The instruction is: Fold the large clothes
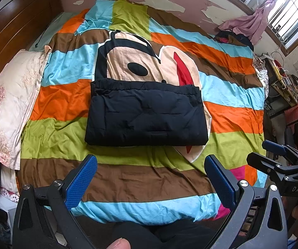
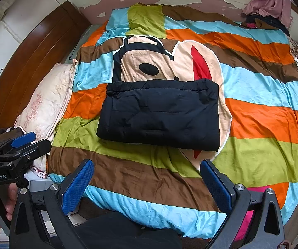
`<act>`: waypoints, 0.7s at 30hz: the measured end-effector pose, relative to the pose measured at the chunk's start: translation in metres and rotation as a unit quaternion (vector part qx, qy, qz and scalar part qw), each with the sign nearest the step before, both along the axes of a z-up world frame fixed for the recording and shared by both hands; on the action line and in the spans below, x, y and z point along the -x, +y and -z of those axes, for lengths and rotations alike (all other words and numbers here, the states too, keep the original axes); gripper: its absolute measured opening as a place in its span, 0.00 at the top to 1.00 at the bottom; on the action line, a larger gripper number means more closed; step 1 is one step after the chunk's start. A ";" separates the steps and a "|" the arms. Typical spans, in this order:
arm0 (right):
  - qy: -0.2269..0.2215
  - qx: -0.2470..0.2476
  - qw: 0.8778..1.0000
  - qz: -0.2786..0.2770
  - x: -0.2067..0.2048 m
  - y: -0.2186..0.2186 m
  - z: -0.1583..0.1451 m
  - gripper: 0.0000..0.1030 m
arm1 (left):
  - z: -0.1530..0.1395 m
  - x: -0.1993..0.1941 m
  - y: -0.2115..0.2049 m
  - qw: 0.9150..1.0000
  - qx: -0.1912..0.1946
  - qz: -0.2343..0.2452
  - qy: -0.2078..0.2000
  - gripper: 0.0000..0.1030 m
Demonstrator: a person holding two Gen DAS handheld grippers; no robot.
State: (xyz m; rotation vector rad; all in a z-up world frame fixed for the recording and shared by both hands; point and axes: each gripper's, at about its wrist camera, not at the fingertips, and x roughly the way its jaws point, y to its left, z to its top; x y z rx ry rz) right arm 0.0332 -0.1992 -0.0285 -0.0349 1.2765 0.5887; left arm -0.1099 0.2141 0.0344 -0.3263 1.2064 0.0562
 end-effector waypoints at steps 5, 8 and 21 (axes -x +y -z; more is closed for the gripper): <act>0.000 0.001 1.000 -0.002 -0.001 -0.001 0.000 0.00 | -0.004 -0.003 0.001 1.000 0.001 -0.001 -0.002 0.02; -0.002 0.000 1.000 -0.002 -0.001 -0.001 0.000 0.00 | -0.005 -0.004 0.001 1.000 0.001 -0.002 -0.002 0.02; -0.002 0.000 1.000 -0.005 -0.001 0.005 -0.001 0.00 | -0.002 -0.011 0.005 0.999 0.015 -0.036 0.003 0.02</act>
